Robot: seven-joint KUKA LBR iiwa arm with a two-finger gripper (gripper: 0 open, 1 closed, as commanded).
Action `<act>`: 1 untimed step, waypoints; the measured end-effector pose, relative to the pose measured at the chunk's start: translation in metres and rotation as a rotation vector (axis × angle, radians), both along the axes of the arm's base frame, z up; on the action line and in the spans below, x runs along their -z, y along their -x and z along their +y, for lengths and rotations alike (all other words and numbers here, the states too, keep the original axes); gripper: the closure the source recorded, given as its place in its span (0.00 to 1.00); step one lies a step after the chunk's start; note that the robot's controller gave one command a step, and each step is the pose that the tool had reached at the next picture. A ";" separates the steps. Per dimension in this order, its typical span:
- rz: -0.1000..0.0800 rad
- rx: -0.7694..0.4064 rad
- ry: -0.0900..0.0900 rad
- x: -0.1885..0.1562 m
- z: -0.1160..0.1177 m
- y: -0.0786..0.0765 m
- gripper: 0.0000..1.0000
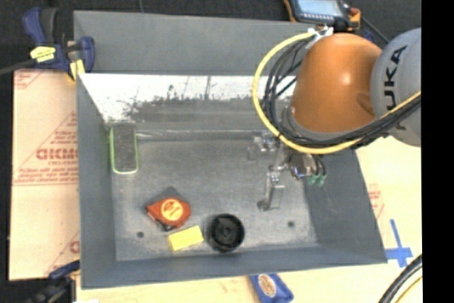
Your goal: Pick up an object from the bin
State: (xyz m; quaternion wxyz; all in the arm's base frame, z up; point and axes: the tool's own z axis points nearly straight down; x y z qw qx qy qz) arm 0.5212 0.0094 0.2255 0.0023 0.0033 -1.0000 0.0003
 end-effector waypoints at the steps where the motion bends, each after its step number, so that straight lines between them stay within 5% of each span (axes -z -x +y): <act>1: -0.008 0.000 0.000 -0.004 0.000 -0.001 0.00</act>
Offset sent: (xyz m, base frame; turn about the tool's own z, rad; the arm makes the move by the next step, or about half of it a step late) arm -0.0258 0.0358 -0.0939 -0.0533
